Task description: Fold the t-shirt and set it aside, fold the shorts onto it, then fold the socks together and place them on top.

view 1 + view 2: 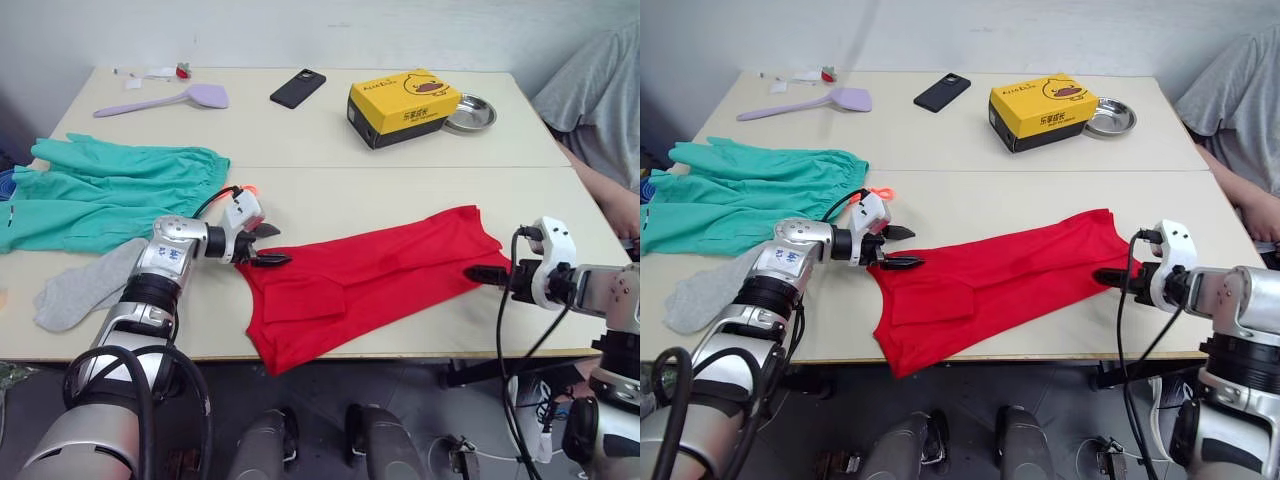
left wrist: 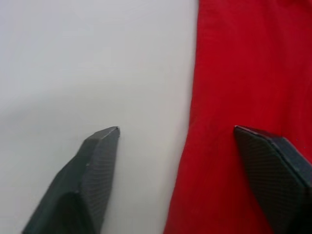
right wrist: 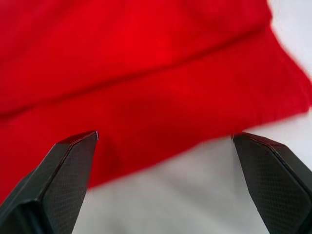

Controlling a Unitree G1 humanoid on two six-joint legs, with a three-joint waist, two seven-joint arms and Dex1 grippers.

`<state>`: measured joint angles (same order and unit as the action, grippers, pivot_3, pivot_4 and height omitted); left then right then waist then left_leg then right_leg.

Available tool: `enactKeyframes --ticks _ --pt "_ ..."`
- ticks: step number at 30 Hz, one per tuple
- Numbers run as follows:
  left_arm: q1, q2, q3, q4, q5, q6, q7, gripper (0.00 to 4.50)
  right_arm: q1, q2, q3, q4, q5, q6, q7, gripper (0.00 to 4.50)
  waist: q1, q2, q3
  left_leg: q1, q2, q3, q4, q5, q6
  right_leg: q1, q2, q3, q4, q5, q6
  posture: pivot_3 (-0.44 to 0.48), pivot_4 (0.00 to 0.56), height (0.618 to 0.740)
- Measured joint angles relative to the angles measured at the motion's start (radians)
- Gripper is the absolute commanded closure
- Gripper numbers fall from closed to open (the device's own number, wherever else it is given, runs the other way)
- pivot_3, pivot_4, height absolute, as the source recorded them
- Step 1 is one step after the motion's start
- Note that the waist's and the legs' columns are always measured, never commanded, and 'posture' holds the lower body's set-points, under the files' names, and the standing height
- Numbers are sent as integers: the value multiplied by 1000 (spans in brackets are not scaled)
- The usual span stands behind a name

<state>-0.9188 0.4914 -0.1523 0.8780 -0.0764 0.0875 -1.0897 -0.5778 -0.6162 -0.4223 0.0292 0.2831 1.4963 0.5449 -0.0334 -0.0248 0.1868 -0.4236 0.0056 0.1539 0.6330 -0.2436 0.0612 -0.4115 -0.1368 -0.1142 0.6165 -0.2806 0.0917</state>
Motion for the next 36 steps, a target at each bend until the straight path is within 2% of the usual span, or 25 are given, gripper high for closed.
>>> enactKeyframes --ticks 2,9,11,12,17,24,29,32,34,36 --pt "0 -1 8 5 2 -1 -4 2154 -30 15 0 53 -10 -46 -37 975 0 0 0 0 0 0 0 0 0 0 0 0 0 0 0 0 150 740" --pt "58 13 53 -55 -12 40 -16 4500 -77 33 48 143 -17 -152 -81 3629 -12 0 0 0 0 1 -2 0 -1 -1 0 0 0 0 0 0 150 740" --pt "109 23 76 -122 -31 67 -14 4500 -88 37 82 165 -17 -196 -77 4360 -21 0 0 1 0 1 -3 1 -1 -1 0 0 0 0 0 0 150 740" --pt "136 28 85 -161 -37 83 -10 4500 -95 37 102 175 -16 -219 -72 4474 -25 0 0 1 0 1 -3 1 -1 -1 0 0 0 0 0 0 150 740" --pt "304 43 154 -405 -94 202 49 4500 -166 64 193 275 -20 -361 -51 4474 -33 3 1 1 1 2 -4 1 -1 -2 1 1 4 0 -1 0 150 740" --pt "553 53 281 -764 -170 405 241 4500 -318 128 306 501 -85 -632 -54 4474 -33 5 2 1 1 3 -4 1 -1 -2 2 2 5 0 -1 0 150 740" --pt "721 -11 360 -1058 -210 557 428 4500 -394 201 321 607 -117 -787 -99 4474 -21 6 3 0 1 3 -4 1 -2 -2 2 2 4 0 -1 0 150 740" --pt "788 -100 398 -1206 -242 622 546 4500 -398 231 336 609 -127 -860 -103 4474 -11 6 3 0 1 3 -3 1 -2 -2 2 3 4 0 -1 0 150 740" --pt "823 -133 388 -1265 -264 643 578 4500 -399 239 337 621 -127 -899 -107 4474 -5 6 3 0 1 3 -3 1 -2 -2 2 3 4 0 -1 0 150 740" --pt "855 -133 362 -1302 -280 646 574 4500 -399 239 335 644 -127 -913 -112 4016 0 6 3 0 1 3 -3 1 -2 -2 2 3 4 0 -1 0 150 740"
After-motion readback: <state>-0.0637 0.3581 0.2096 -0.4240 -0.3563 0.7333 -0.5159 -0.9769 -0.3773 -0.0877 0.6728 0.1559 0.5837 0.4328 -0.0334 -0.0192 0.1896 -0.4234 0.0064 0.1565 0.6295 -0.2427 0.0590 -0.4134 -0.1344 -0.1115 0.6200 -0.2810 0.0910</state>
